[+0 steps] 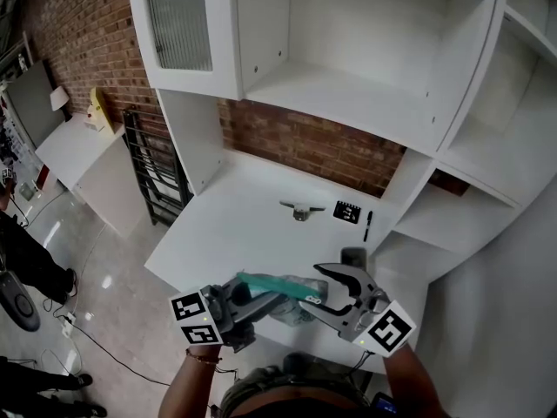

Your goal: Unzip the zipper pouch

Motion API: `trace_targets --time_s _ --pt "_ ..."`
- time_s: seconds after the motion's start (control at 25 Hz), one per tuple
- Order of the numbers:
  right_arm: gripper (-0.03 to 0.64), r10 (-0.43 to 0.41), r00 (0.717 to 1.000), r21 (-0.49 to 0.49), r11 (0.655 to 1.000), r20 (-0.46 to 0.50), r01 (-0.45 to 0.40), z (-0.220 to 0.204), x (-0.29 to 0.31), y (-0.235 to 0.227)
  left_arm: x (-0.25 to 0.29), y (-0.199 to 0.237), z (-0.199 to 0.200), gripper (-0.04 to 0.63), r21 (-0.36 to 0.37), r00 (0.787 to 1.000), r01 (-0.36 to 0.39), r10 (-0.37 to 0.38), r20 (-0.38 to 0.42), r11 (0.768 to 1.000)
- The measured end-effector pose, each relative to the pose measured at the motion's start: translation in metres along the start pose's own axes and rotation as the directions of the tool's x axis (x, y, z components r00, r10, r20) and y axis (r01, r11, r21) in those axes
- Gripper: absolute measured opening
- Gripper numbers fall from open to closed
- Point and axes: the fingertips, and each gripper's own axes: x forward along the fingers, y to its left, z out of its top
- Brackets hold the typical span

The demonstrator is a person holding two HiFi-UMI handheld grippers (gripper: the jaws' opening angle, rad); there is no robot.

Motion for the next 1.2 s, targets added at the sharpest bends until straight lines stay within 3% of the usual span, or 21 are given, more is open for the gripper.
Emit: trace_targets --time_s 0.36,0.48,0.64,0.92,1.08,1.2 --pt "0.041 0.04 0.999 0.051 0.998 -0.006 -0.039 -0.006 0.0 0.009 -0.002 0.003 -0.01 0.049 0.025 0.999 -0.037 0.038 -0.032 0.999" --pt "0.023 0.035 0.999 0.089 0.995 -0.011 -0.034 -0.009 0.001 0.008 -0.006 0.011 -0.015 0.093 0.042 0.995 -0.085 0.087 -0.046 0.995" --pt "0.017 -0.026 0.998 0.106 0.994 -0.064 0.032 -0.023 0.002 0.001 -0.019 0.023 -0.023 0.212 0.059 0.982 -0.165 0.169 -0.078 0.985" --pt "0.015 -0.17 0.973 0.093 0.978 -0.159 0.186 -0.044 0.004 -0.016 -0.043 0.045 -0.032 0.282 0.133 0.91 -0.388 0.402 -0.105 0.912" --pt "0.015 -0.23 0.953 0.117 0.96 -0.198 0.256 -0.054 0.004 -0.022 -0.039 0.041 -0.026 0.284 0.256 0.877 -0.432 0.468 -0.103 0.865" --pt "0.015 -0.261 0.941 0.111 0.951 -0.214 0.289 -0.061 0.004 -0.026 -0.027 0.034 -0.016 0.284 0.32 0.871 -0.432 0.482 -0.093 0.843"
